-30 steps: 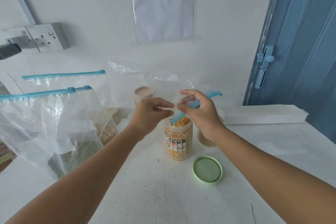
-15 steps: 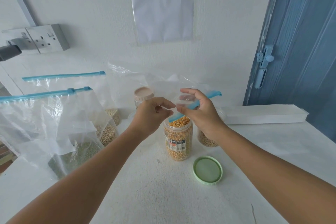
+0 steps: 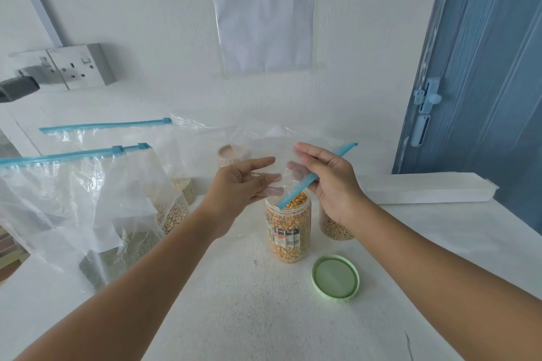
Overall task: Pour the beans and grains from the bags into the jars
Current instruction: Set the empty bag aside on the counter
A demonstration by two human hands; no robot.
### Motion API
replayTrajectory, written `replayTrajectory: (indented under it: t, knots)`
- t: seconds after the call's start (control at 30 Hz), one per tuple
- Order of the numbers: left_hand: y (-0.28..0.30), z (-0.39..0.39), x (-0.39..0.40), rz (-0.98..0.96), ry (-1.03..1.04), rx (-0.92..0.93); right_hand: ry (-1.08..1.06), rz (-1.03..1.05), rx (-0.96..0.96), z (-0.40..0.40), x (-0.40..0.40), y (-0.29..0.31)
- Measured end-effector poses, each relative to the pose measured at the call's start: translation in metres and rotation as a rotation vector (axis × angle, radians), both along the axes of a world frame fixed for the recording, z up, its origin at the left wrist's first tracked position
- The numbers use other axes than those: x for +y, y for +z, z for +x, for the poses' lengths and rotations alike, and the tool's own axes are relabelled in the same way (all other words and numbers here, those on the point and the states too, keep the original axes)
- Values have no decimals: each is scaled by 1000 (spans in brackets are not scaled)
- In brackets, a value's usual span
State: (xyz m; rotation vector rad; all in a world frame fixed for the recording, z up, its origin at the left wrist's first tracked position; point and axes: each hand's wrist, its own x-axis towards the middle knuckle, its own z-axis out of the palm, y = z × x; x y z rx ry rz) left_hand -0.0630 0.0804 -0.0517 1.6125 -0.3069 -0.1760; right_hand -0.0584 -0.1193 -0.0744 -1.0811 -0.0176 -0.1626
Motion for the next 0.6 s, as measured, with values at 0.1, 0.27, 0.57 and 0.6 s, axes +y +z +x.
replayTrajectory:
  t: [0.1, 0.27, 0.57, 0.6]
  knots:
    - [14, -6, 7, 34, -52, 4, -6, -18, -23, 0, 1, 10]
    - [61, -17, 44, 182, -179, 13, -9, -140, -85, -2, 3, 41]
    - [115, -35, 84, 384, -70, -285, 158, -270, -215, -25, 21, 81]
    - [116, -33, 85, 339, -40, -339, 197, -288, -243, -28, 21, 86]
